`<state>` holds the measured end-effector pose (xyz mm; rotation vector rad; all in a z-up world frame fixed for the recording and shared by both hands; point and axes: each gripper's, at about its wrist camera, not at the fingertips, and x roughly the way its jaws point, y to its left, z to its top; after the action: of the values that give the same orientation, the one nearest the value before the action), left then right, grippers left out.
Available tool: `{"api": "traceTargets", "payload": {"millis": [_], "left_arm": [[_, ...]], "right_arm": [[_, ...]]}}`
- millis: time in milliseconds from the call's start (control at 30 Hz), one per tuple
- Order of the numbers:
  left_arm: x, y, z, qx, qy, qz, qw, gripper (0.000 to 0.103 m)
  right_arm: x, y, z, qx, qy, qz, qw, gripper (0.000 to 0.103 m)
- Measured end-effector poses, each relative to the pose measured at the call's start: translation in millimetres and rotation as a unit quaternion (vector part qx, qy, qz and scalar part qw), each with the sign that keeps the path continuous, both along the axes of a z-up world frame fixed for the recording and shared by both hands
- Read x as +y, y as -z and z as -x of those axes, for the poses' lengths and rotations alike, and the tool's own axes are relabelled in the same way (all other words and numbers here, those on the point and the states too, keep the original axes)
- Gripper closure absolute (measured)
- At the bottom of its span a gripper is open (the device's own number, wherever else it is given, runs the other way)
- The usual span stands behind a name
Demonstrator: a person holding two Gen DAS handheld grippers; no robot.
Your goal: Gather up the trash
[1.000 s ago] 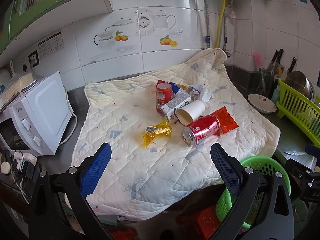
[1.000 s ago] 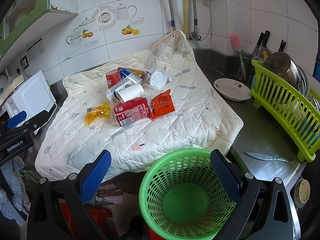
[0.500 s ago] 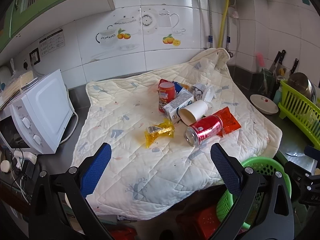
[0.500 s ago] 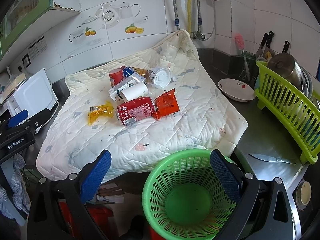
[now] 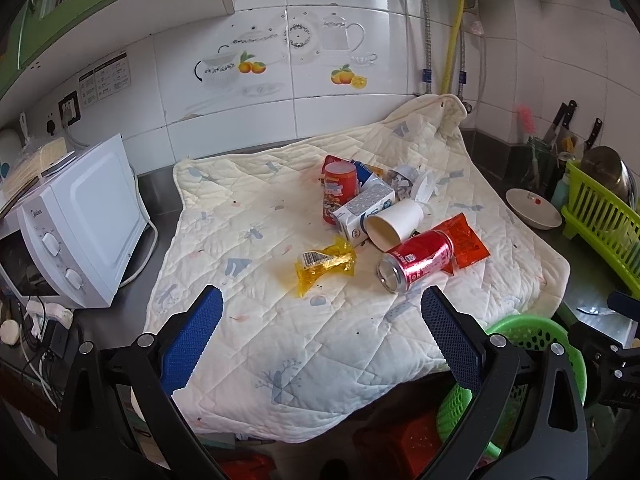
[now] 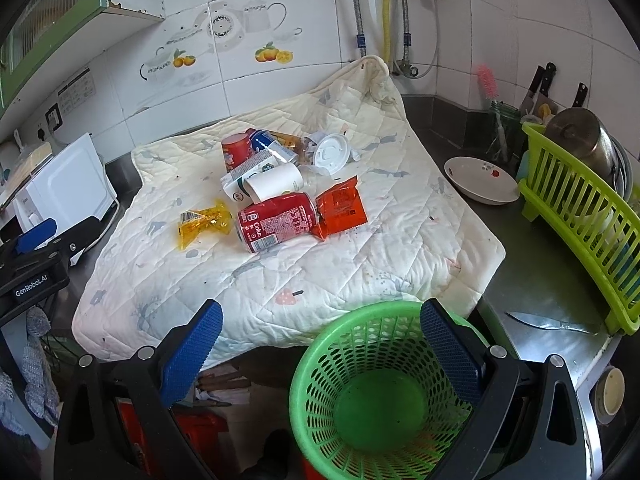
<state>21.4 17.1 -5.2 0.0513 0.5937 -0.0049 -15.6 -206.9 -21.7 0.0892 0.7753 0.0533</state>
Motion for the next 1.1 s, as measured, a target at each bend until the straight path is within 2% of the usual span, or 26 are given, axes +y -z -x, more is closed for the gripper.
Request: {"api": "traceTargets", "payload": {"millis": [333,800,867,933,1100], "left_arm": [[20.6,2.3,-27.9,0.008,-0.008,0.006,0.9999,0.005],[57.2,18.6,-79.4,0.028,0.0,0.002,0.9996,0.005],[60.5,21.5,-87.1,0.031,0.006,0.001,0.9995,0.005],[64.1,25.6,-95.4,0.034,0.012,0.0,0.9994,0.005],[71.6,37.6,-116.0,0.048,0.042,0.003,0.9979,0.006]], "right_arm": [[3.4,2.6,-30.4,0.01,0.001,-0.006,1.0,0.007],[18.3,19.7,-111.5,0.035,0.015,-0.006,0.999,0.008],[14.9,22.2,-126.3,0.037,0.02,-0.006,0.999,0.009],[10.0,25.9,-142.8,0.047,0.025,-0.013,0.998,0.016],[-4.0,34.6,-179.0,0.065,0.038,-0.028,0.997,0.025]]}}
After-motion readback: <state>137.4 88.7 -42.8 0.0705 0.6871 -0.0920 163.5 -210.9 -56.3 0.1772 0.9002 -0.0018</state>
